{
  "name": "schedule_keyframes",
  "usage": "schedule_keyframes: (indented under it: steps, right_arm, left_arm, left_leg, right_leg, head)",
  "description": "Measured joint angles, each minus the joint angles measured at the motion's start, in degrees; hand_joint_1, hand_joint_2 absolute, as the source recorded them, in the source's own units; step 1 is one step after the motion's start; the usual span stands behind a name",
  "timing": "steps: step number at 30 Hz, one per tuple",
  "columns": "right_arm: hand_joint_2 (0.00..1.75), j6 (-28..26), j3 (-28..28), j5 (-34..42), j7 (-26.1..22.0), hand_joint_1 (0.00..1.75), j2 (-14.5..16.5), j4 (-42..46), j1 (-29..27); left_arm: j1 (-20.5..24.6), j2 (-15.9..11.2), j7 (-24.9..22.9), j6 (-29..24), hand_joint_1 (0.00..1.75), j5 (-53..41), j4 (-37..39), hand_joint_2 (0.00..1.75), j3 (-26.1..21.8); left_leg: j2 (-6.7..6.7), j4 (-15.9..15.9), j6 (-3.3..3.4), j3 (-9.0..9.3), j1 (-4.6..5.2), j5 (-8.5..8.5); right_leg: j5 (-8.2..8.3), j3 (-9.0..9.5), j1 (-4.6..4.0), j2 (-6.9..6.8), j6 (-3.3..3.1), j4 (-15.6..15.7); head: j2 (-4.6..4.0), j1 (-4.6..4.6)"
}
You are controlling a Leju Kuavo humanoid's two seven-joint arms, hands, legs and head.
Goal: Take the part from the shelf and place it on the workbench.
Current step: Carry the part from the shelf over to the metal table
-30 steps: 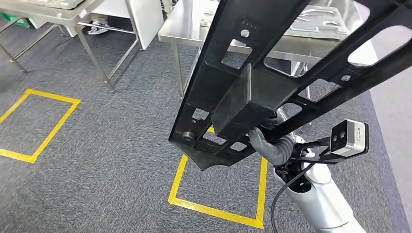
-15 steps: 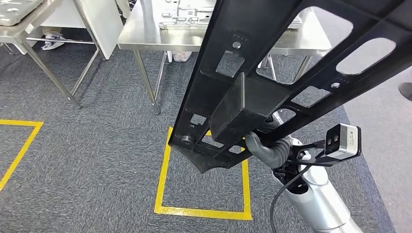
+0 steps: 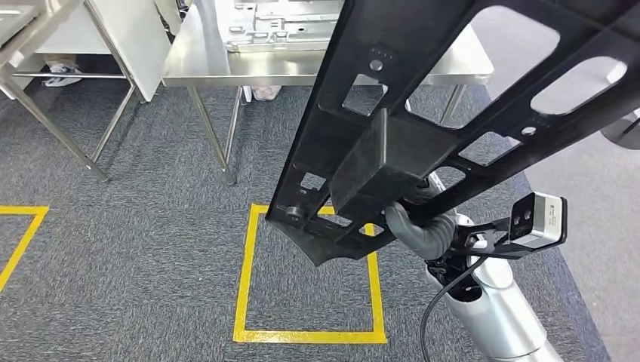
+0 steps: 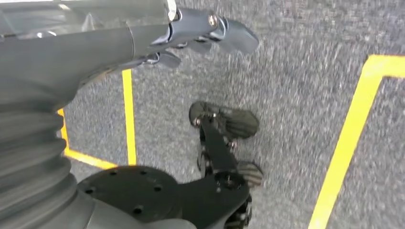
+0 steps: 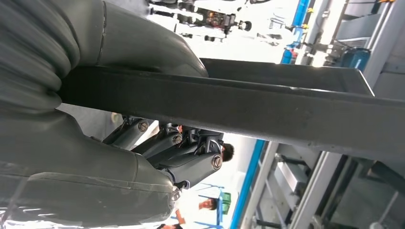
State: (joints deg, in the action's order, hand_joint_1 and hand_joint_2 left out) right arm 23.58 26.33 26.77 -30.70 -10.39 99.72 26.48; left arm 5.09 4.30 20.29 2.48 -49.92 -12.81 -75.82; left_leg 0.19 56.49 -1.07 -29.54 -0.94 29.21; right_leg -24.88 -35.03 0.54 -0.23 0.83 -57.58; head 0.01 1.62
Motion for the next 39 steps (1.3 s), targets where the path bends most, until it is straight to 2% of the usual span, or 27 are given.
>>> schedule_keyframes:
  steps: [2,3,4,6,7,8,9,10,11,12,13,14,17,19,21,22,23,24,26,28,31,33,34,36,37,38,39]
  right_arm:
    - [1.75,0.1,0.0,0.0,0.0,1.75,0.0,-0.1,0.0]
    - [1.75,0.1,-0.1,0.0,0.0,1.75,0.0,-0.1,0.0]
    - [1.75,0.1,0.0,0.0,0.0,1.75,0.1,-0.1,0.0]
    - [1.75,0.1,0.0,0.0,0.0,1.75,0.2,-0.2,0.0]
    - [1.75,0.2,0.0,-0.1,0.1,1.75,0.2,-0.3,-0.1]
    - [1.75,0.2,0.0,-0.1,0.1,1.75,0.2,-0.3,-0.2]
    - [1.75,0.2,0.0,-0.1,0.1,1.75,0.2,-0.4,-0.3]
    - [1.75,0.2,0.0,-0.1,0.1,1.75,0.2,-0.4,-0.3]
    - [1.75,0.2,0.0,-0.1,0.1,1.75,0.2,-0.4,-0.3]
    - [1.75,0.2,0.0,-0.2,0.1,1.75,0.2,-0.5,-0.3]
    - [1.75,0.2,0.0,-0.3,0.0,1.75,0.2,-0.5,-0.4]
    - [1.75,0.2,0.0,-0.4,0.0,1.75,0.2,-0.6,-0.4]
    - [1.75,0.2,-0.1,-0.5,0.0,1.75,0.2,-0.6,-0.4]
    - [1.75,0.3,-0.2,-0.5,0.0,1.75,0.2,-0.6,-0.3]
    - [1.75,0.3,-0.2,-0.5,0.0,1.75,0.2,-0.7,-0.3]
    - [1.75,0.3,-0.2,-0.5,0.0,1.75,0.2,-0.8,-0.4]
    - [1.75,0.3,-0.2,-0.5,0.0,1.75,0.2,-0.9,-0.4]
    - [1.75,0.3,-0.3,-0.5,0.0,1.75,0.2,-0.9,-0.5]
    - [1.75,0.3,-0.3,-0.5,0.0,1.75,0.2,-1.0,-0.4]
    - [1.75,0.3,-0.4,-0.5,0.0,1.75,0.2,-1.1,-0.4]
    - [1.75,0.3,-0.5,-0.5,0.1,1.75,0.2,-1.2,-0.4]
    - [1.75,0.3,-0.5,-0.5,0.1,1.75,0.1,-1.2,-0.3]
    - [1.75,0.3,-0.5,-0.5,0.1,1.75,0.2,-1.2,-0.3]
    - [1.75,0.3,-0.5,-0.6,0.1,1.75,0.2,-1.2,-0.4]
    - [1.75,0.3,-0.5,-0.6,0.1,1.75,0.2,-1.2,-0.5]
    - [1.75,0.3,-0.5,-0.6,0.1,1.75,0.2,-1.2,-0.6]
    - [1.75,0.3,-0.5,-0.6,0.1,1.75,0.2,-1.2,-0.6]
  left_arm:
    - [0.1,-0.1,0.0,0.0,0.0,0.0,0.0,1.75,0.1]
    - [0.1,-0.1,0.1,0.0,0.0,0.0,0.0,1.75,0.1]
    - [0.1,-0.1,0.1,0.0,0.0,0.0,0.0,1.75,0.2]
    - [-0.1,-0.1,0.1,0.0,0.0,-0.1,0.0,1.75,0.2]
    - [-0.2,-0.1,0.1,0.0,0.0,-0.2,0.0,1.75,0.2]
    - [-0.3,-0.1,0.1,0.0,0.0,-0.2,0.0,1.75,0.2]
    - [-0.4,-0.1,0.1,0.0,0.0,-0.2,0.0,1.75,0.2]
    - [-0.4,-0.1,0.1,0.0,0.0,-0.3,0.0,1.75,0.2]
    - [-0.5,-0.2,0.1,0.0,0.0,-0.3,0.0,1.75,0.2]
    - [-0.5,-0.3,0.2,0.0,0.0,-0.4,0.0,1.75,0.2]
    - [-0.5,-0.3,0.2,-0.1,0.0,-0.4,0.0,1.75,0.2]
    - [-0.5,-0.3,0.3,-0.1,0.0,-0.5,0.0,1.75,0.3]
    - [-0.4,-0.3,0.3,-0.2,0.0,-0.5,0.0,1.75,0.3]
    - [-0.4,-0.2,0.3,-0.2,0.0,-0.5,0.0,1.75,0.3]
    - [-0.3,-0.2,0.3,-0.2,0.0,-0.4,0.0,1.75,0.3]
    - [-0.3,-0.2,0.3,-0.2,0.0,-0.4,0.0,1.75,0.3]
    - [-0.3,-0.2,0.3,-0.2,0.0,-0.4,0.0,1.75,0.3]
    - [-0.4,-0.2,0.3,-0.2,0.0,-0.4,0.0,1.75,0.3]
    - [-0.4,-0.2,0.3,-0.2,0.0,-0.4,0.0,1.75,0.3]
    - [-0.3,-0.1,0.3,-0.2,0.0,-0.4,0.0,1.75,0.3]
    - [-0.1,-0.2,0.3,-0.2,0.0,-0.4,0.0,1.75,0.3]
    - [-0.1,-0.2,0.3,-0.2,0.0,-0.4,0.0,1.75,0.3]
    - [-0.1,-0.2,0.3,-0.2,0.0,-0.4,0.0,1.75,0.3]
    - [-0.1,-0.2,0.3,-0.1,0.0,-0.4,0.0,1.75,0.3]
    - [-0.1,-0.2,0.3,-0.1,0.0,-0.4,0.0,1.75,0.3]
    - [-0.2,-0.2,0.3,-0.1,0.0,-0.4,0.0,1.75,0.3]
    - [-0.3,-0.2,0.3,-0.1,0.0,-0.4,0.0,1.75,0.3]
  left_leg:
    - [0.13,1.0,-0.54,0.06,-0.12,0.82]
    - [0.15,3.2,-0.69,-0.9,-0.18,1.79]
    - [0.12,6.8,-0.75,-2.81,-0.24,3.08]
    - [0.09,15.2,-0.79,-8.13,-0.23,5.33]
    - [0.08,17.7,-0.74,-10.31,-0.22,5.16]
    - [0.07,17.8,-0.59,-11.45,-0.18,3.57]
    - [0.05,15.6,-0.3,-11.46,-0.09,0.88]
    - [0.01,11.7,0.14,-10.65,0.07,-2.43]
    - [-0.09,8.1,0.69,-9.49,0.3,-4.89]
    - [-0.16,5.2,1.21,-8.36,0.53,-6.21]
    - [-0.22,3.4,1.59,-7.58,0.76,-6.44]
    - [-0.26,2.7,1.9,-7.1,0.9,-5.83]
    - [-0.3,0.8,2.54,-5.45,0.65,-4.99]
    - [-0.33,0.0,2.85,-4.14,0.36,-4.61]
    - [-0.33,-0.1,2.93,-3.3,0.32,-3.88]
    - [-0.34,-0.1,2.86,-2.8,0.3,-3.43]
    - [-0.36,-0.1,2.75,-2.21,0.24,-2.93]
    - [-0.38,0.0,2.56,-1.53,0.15,-2.38]
    - [-0.39,0.1,1.95,-0.19,-0.07,-1.15]
    - [-0.39,0.2,1.18,0.52,-0.09,-0.21]
    - [-0.27,0.5,0.09,0.93,-0.03,0.14]
    - [-0.26,3.3,-0.3,0.01,-0.21,0.65]
    - [-0.26,6.3,-0.43,-1.57,-0.29,1.5]
    - [-0.26,13.9,-0.6,-6.32,-0.28,4.45]
    - [-0.26,16.7,-0.61,-8.49,-0.27,5.64]
    - [-0.27,17.9,-0.49,-9.89,-0.24,5.88]
    - [-0.27,16.8,-0.24,-10.2,-0.19,4.72]
  right_leg:
    - [-0.35,0.85,0.1,0.17,-0.77,0.5]
    - [-0.55,1.43,0.19,0.21,-1.14,0.8]
    - [-0.85,2.01,0.16,0.22,-1.47,1.0]
    - [-1.68,2.94,-0.13,0.32,-1.91,1.0]
    - [-2.17,3.52,-0.31,0.45,-2.02,1.0]
    - [-2.75,4.26,-0.48,0.6,-2.07,1.0]
    - [-3.39,5.15,-0.63,0.74,-2.07,1.0]
    - [-4.08,6.09,-0.76,0.84,-2.05,1.0]
    - [-4.76,6.9,-0.92,0.89,-1.94,1.0]
    - [-5.29,7.43,-0.98,1.0,-1.73,1.1]
    - [-5.68,7.72,-0.97,1.06,-1.45,1.2]
    - [-5.78,7.84,-0.96,1.12,-1.09,1.1]
    - [-5.5,7.63,-0.77,1.05,-0.21,-0.6]
    - [-6.67,4.76,-0.53,0.92,0.36,-5.8]
    - [-9.29,-0.32,-0.08,0.87,1.17,-12.9]
    - [-10.08,-2.44,0.2,0.84,1.49,-15.1]
    - [-9.77,-3.75,0.46,0.79,1.74,-15.5]
    - [-8.1,-4.02,0.67,0.7,1.89,-13.7]
    - [-2.14,-2.49,0.96,0.33,2.09,-6.3]
    - [1.12,-1.28,0.76,-0.03,1.54,-0.9]
    - [1.12,-0.88,0.49,0.09,-0.13,0.0]
    - [0.7,0.11,0.53,0.21,-0.97,0.3]
    - [0.45,0.59,0.51,0.23,-1.31,0.4]
    - [-0.2,1.22,0.21,0.28,-1.81,0.4]
    - [-0.54,1.55,0.02,0.36,-1.94,0.4]
    - [-0.89,1.96,-0.17,0.47,-2.02,0.4]
    - [-1.26,2.48,-0.36,0.58,-2.05,0.4]
  head:
    - [0.0,-0.19]
    - [0.0,-0.34]
    - [0.0,-0.55]
    - [0.0,-0.71]
    - [0.0,-0.73]
    - [-0.01,-0.72]
    - [0.0,-0.75]
    - [-0.01,-0.76]
    - [-0.01,-0.74]
    - [0.0,-0.7]
    - [-0.01,-0.69]
    - [-0.01,-0.67]
    - [-0.01,-0.7]
    - [0.0,-0.67]
    - [0.0,-0.66]
    - [0.0,-0.66]
    - [0.0,-0.66]
    - [0.0,-0.66]
    - [-0.01,-0.59]
    - [-0.01,-0.52]
    - [0.0,-0.52]
    - [0.01,-0.62]
    - [0.01,-0.74]
    - [0.0,-0.94]
    - [0.0,-0.94]
    - [0.0,-0.97]
    - [-0.01,-0.97]
